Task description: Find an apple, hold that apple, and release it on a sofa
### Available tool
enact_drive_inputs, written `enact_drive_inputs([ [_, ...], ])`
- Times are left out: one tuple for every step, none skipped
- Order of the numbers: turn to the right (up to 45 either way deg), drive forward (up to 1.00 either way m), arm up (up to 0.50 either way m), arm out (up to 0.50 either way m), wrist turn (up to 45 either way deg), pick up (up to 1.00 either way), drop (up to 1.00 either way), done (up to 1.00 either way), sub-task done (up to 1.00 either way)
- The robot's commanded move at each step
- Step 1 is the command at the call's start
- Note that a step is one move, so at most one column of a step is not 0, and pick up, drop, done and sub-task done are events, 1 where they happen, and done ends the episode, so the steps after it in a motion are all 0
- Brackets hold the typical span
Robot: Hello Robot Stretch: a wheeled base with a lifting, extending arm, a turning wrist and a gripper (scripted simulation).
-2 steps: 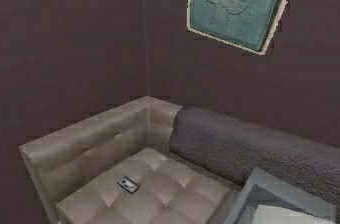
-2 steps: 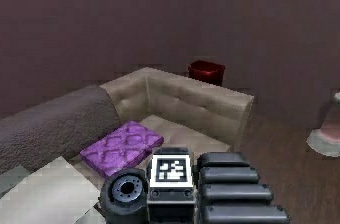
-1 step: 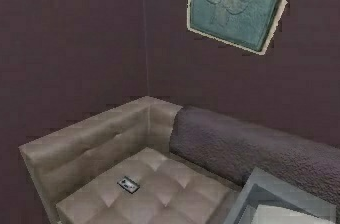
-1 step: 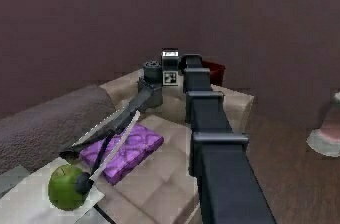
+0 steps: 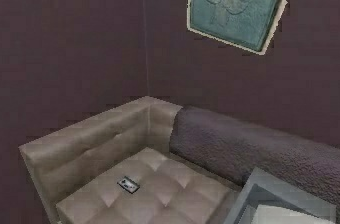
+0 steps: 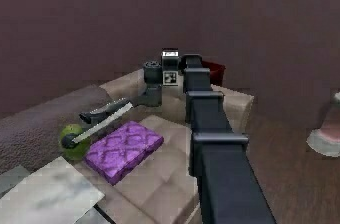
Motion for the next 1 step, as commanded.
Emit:
enact_drive_inputs([
  [0.0, 0.0, -0.3, 0.0, 0.0, 0.0, 0.0, 0.0, 0.0],
])
